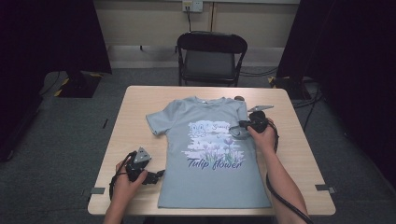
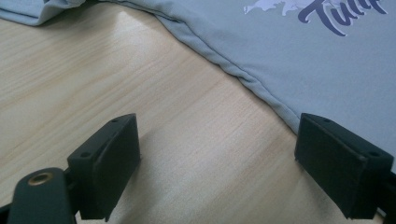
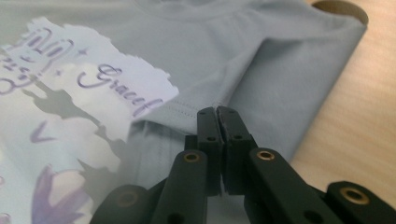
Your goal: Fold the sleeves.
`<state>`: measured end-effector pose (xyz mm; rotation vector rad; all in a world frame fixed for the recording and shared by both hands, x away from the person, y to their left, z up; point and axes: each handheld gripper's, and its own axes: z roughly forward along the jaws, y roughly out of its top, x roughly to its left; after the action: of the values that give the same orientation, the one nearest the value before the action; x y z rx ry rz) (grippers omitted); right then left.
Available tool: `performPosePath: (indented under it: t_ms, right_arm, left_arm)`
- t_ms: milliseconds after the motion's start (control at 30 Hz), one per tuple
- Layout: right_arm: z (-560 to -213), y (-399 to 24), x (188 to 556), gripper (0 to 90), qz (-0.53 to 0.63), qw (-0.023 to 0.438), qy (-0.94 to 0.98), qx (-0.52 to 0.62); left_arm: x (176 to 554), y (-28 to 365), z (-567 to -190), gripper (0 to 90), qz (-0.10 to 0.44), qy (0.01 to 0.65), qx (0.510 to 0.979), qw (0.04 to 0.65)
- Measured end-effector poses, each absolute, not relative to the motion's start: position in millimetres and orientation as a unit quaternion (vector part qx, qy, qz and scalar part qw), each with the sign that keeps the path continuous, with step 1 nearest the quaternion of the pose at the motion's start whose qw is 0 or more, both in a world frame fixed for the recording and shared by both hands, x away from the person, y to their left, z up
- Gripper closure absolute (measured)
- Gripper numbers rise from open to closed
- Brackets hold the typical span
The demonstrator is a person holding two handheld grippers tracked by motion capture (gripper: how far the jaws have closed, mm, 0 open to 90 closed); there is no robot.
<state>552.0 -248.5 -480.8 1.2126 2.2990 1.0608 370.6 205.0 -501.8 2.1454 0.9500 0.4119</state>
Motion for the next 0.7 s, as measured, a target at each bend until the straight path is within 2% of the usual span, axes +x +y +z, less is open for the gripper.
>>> performPosePath:
  t_ms: [133, 167, 200, 267, 433, 567, 700]
  right_arm:
    - [-467, -233, 557, 88.0, 0.408, 0.157, 0.802, 0.408]
    - [-463, -225, 558, 83.8, 0.423, 0.15, 0.8, 0.397]
    - [-460, -217, 560, 75.0, 0.43, 0.151, 0.799, 0.391]
    - [-455, -209, 558, 69.8, 0.43, 0.173, 0.798, 0.385]
    - [-451, -224, 545, 48.5, 0.437, 0.175, 0.782, 0.408]
    - [-450, -242, 526, 36.6, 0.443, 0.173, 0.779, 0.408]
    - [-451, -254, 508, 30.8, 0.443, 0.168, 0.784, 0.401]
  left_arm:
    - [371, 205, -502, 13.6, 0.16, 0.37, 0.837, 0.371]
    - [371, 205, -502, 13.6, 0.16, 0.37, 0.837, 0.371]
    - [371, 205, -502, 13.6, 0.161, 0.369, 0.837, 0.371]
    - [371, 205, -502, 13.6, 0.161, 0.369, 0.837, 0.371]
    - [371, 205, -502, 13.6, 0.161, 0.369, 0.837, 0.371]
    - [372, 204, -502, 13.1, 0.161, 0.369, 0.838, 0.369]
    - [372, 204, -502, 13.0, 0.162, 0.369, 0.838, 0.369]
